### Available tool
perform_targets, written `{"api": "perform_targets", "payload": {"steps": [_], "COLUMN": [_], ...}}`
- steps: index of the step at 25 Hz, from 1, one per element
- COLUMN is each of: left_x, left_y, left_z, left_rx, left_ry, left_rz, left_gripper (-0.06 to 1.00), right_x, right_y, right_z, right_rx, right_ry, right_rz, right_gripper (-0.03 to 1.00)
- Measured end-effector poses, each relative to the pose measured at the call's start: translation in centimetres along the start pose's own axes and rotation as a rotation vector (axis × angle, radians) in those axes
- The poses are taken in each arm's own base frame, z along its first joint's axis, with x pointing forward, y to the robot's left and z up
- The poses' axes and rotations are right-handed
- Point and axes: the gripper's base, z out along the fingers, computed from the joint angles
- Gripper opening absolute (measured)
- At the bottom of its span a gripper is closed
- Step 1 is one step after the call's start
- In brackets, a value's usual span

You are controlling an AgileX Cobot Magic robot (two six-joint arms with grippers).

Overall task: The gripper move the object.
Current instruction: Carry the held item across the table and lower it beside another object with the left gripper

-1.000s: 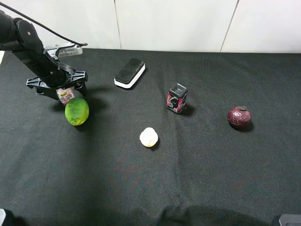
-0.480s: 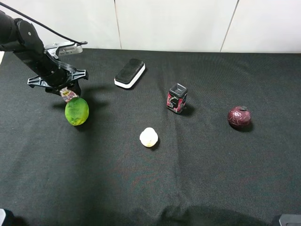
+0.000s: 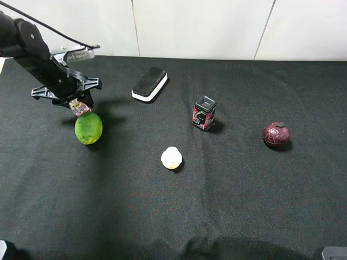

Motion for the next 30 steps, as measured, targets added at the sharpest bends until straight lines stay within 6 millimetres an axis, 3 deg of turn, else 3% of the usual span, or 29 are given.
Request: {"api": "perform_targets", "payload": {"steps": [21,30], "left_x": [-4.4,-6.2], "left_y": [-2.0,-4.6], "left_z": [-6.4,-9.0], "left_rx": [0.039,0.034], "left_ry": [0.111,0.107], "left_rz": [0.026,0.1], "left_gripper": [0.43,0.43], "right_x": [0.0,0.0], "right_y": [0.0,0.0], "right_z": [0.0,0.0], "right_rx": [0.0,0.0], "right_ry": [0.0,-0.001], "right_rz": [0.0,0.0], "right_gripper": [0.69,0.69]}}
